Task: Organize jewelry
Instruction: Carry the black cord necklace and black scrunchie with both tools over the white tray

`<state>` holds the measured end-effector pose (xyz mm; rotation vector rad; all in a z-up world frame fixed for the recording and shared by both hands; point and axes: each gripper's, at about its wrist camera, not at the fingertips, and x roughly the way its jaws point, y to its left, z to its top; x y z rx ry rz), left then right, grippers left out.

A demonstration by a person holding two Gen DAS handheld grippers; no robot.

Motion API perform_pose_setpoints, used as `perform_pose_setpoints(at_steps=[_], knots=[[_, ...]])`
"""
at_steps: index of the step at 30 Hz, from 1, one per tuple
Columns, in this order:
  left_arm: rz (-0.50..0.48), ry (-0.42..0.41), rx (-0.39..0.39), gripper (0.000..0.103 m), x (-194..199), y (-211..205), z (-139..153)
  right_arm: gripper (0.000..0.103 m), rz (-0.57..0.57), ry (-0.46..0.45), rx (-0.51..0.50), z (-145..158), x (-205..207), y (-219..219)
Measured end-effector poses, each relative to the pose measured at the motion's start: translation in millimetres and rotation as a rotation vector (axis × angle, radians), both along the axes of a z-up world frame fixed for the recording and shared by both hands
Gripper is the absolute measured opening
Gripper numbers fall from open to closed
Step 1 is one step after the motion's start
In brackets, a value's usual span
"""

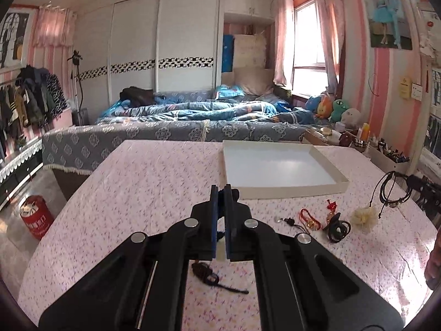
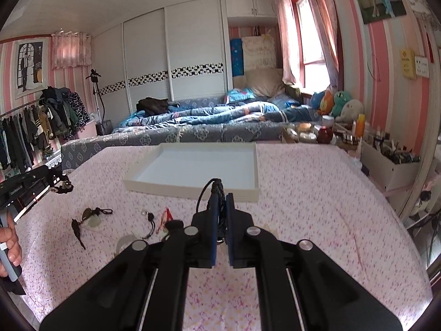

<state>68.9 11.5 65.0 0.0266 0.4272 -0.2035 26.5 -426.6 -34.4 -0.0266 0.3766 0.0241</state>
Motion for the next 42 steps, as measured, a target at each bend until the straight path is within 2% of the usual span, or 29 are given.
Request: perform_pose_setpoints(at_steps=[12, 18, 24, 27, 34, 42], knots=[[-0.045, -0.057, -0.007, 0.001, 37.0, -33.1, 28.8, 0.005, 0.019, -0.050, -0.021, 27.5, 26.5, -1.0], [-0.133, -0.019, -0.057, 0.001, 75.2, -52.0, 41.6, 0.005, 0.062, -0.037, 0.029, 38.0, 55.8, -6.3], [-0.168, -0.005, -0.013, 0.001, 115.4, -81.2, 44.8, 0.005, 0.082, -0.006, 0.025, 48.6, 101.6, -8.5], [-0.172, 0.019, -0.001, 0.001, 135.4, -90.8, 38.0, 0.005, 0.080, 0.010, 0.023, 49.8, 121.2, -9.3], [-0.144, 0.145, -0.026, 0.001, 189.3, -101.7, 7.9, 0.005, 0.079, 0.098, 0.039, 34.9, 174.2, -11.5], [-0.110, 0.280, 0.044, 0.001, 231.9, -114.3, -35.4, 0.005, 0.050, 0.233, 0.026, 3.5, 225.2, -11.1]])
